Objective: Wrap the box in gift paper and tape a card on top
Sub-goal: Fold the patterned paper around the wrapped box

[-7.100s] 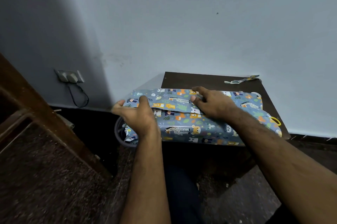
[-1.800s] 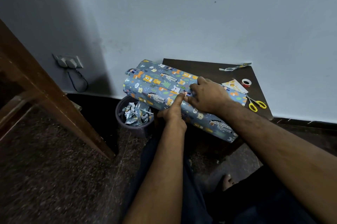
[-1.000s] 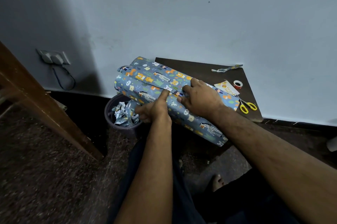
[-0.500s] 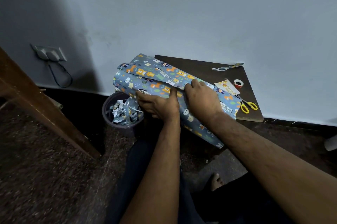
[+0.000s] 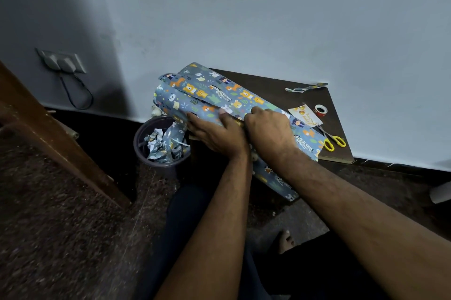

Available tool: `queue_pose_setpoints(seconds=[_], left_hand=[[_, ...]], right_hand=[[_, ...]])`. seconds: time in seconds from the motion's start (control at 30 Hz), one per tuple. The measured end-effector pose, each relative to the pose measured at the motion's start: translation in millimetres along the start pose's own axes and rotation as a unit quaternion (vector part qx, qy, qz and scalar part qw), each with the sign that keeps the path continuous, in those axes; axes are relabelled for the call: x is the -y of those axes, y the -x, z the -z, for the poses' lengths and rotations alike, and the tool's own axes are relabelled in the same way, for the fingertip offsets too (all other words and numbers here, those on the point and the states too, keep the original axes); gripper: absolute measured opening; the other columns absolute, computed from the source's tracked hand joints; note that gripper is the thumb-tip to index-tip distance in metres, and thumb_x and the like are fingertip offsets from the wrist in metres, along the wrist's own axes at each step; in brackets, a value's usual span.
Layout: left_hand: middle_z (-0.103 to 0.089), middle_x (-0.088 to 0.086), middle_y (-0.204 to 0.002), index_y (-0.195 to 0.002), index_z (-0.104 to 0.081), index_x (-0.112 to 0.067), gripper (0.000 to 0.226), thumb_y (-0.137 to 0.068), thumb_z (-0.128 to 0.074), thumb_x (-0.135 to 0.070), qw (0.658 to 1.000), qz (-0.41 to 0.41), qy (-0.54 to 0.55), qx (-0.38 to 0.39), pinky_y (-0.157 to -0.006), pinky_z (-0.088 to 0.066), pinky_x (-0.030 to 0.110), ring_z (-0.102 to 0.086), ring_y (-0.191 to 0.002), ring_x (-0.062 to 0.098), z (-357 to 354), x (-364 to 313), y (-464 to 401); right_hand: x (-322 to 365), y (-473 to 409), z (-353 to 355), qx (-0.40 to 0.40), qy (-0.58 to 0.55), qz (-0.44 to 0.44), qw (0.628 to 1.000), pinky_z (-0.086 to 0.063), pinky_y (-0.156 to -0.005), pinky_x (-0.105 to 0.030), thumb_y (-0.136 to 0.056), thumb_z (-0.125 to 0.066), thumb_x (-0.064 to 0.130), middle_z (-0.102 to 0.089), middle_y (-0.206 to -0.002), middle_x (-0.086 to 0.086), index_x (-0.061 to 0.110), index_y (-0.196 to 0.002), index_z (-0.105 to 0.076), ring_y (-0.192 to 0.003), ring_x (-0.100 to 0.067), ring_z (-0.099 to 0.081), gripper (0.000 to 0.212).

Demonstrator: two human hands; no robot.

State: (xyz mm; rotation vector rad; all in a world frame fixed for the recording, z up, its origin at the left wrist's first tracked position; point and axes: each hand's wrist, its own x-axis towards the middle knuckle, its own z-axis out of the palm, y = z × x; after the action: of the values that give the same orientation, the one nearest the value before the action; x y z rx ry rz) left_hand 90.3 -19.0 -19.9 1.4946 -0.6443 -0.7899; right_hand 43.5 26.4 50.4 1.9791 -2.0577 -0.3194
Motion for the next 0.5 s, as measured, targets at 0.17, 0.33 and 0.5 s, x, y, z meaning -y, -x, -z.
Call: queue_pose_setpoints(seconds=[0.17, 0.33, 0.5], left_hand=[[-0.028, 0.017, -0.162, -0.159, -0.027, -0.013, 0.091, -0.082, -0.055, -0.053, 0.998, 0.049, 0.035, 0.016, -0.118, -0.028, 0.044, -0.026, -0.149, 0.033, 2, -3, -5], [-0.025, 0.014, -0.159, -0.159, -0.02, -0.014, 0.111, -0.074, -0.088, -0.033, 0.991, 0.123, -0.011, 0.053, -0.108, -0.033, 0.043, -0.031, -0.146, 0.03, 6, -1, -8], [-0.019, 0.013, -0.163, -0.16, -0.017, -0.018, 0.111, -0.075, -0.087, -0.033, 0.986, 0.149, -0.028, 0.07, -0.111, -0.029, 0.052, -0.023, -0.148, 0.034, 4, -7, -9]], right_hand=[[6, 7, -9, -0.018, -0.025, 0.007, 0.999, -0.036, -0.058, -0.037, -0.099, -0.049, 0.012, -0.052, -0.122, -0.006, 0.011, -0.116, -0.063, -0.109, -0.028, -0.057, 0.023], [-2, 17, -14, -0.048, -0.091, 0.007, 0.995, -0.032, -0.057, -0.034, -0.102, -0.044, 0.032, -0.055, -0.113, -0.002, 0.015, -0.111, -0.065, -0.106, -0.026, -0.056, 0.028], [-33, -17, -15, -0.032, -0.24, -0.028, 0.97, -0.043, -0.068, -0.035, -0.104, -0.046, 0.039, -0.059, -0.105, -0.005, 0.02, -0.1, -0.065, -0.1, -0.03, -0.062, 0.028]])
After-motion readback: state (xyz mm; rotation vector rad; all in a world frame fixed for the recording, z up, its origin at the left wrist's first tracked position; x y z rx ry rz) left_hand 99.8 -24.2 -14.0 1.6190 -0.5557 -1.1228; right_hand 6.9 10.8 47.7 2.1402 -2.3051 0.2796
